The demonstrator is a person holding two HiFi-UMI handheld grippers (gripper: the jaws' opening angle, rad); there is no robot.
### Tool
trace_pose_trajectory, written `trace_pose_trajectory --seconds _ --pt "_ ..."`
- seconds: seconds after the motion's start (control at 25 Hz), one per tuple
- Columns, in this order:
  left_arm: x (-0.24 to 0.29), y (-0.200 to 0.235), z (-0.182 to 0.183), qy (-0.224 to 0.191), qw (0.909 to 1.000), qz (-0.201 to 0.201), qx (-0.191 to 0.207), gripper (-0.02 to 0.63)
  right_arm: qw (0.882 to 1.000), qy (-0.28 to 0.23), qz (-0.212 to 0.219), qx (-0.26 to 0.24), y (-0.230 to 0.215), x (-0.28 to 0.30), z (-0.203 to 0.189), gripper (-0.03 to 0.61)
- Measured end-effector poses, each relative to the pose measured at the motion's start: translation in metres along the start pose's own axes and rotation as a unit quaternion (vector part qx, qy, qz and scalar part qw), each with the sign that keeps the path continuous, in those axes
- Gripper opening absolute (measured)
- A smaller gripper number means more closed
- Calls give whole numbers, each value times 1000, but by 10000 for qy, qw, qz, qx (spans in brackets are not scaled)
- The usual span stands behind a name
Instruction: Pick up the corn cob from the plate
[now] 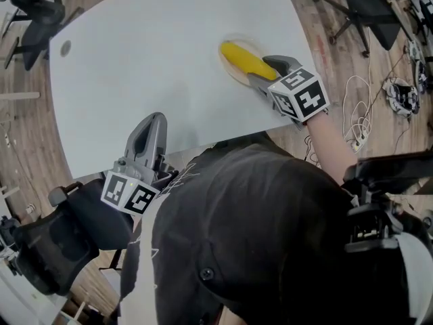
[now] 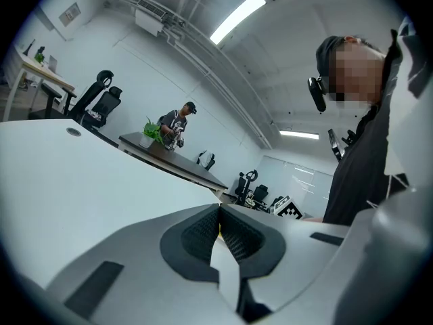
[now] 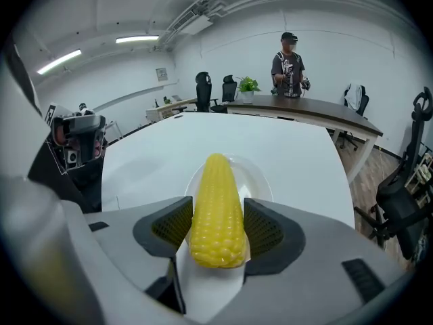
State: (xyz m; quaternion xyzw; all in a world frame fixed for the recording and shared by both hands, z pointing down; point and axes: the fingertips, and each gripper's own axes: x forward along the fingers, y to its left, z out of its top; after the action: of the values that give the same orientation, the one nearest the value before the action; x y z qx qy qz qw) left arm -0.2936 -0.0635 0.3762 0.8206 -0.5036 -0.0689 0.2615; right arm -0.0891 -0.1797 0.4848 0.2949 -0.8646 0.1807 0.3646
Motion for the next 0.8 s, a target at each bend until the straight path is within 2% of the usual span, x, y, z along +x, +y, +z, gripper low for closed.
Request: trace_pose_trajectory --seconds 0.48,0.64,0.8 --pt "-10 2 -3 -186 9984 511 -136 14 9990 -69 310 -308 3 9 3 249" --pt "-9 -5 -4 -220 9981 560 -118 14 9992 -146 304 -210 1 9 -1 252" --pt "-13 -6 -5 -267 9973 667 -133 14 9990 26 421 -115 2 15 -4 258"
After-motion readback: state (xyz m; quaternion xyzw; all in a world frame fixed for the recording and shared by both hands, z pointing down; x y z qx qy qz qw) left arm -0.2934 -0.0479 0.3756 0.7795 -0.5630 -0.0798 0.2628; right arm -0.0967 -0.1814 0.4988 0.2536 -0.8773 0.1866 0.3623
